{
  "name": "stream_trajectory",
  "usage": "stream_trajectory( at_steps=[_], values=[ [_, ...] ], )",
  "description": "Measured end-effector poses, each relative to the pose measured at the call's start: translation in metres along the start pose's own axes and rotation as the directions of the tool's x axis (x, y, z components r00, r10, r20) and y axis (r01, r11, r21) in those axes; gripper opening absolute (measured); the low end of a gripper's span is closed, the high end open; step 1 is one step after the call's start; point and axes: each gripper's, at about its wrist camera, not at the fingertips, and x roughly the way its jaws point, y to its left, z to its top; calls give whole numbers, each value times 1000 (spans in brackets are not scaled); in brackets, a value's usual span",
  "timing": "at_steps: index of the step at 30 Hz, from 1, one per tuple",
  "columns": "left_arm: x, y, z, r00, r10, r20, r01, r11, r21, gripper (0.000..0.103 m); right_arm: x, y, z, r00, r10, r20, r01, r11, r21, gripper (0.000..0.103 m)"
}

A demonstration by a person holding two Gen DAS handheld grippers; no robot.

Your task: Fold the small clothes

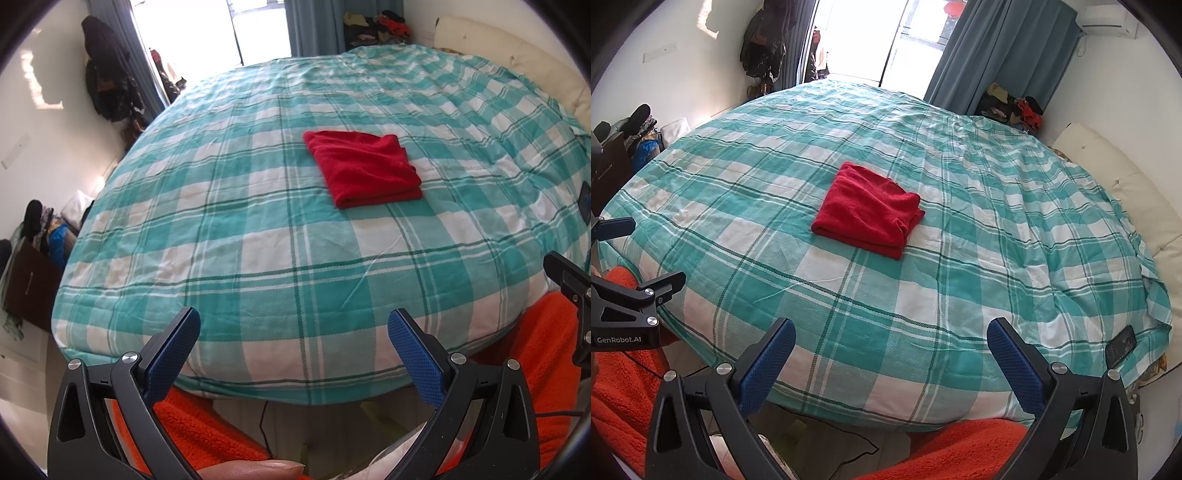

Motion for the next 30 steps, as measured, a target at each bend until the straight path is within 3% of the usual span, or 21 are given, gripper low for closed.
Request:
stream_trajectory(
  at_steps=[23, 30],
  values=[
    [1, -3, 0, 1000, 2, -2, -2, 1000, 2, 102, 5, 4, -5, 1000, 10, -12, -10, 1000, 8, 102],
    [2, 3, 3, 999, -44, 13, 44, 999, -13, 102, 6, 5, -6, 1000, 14, -15, -14, 1000, 17, 102]
  ],
)
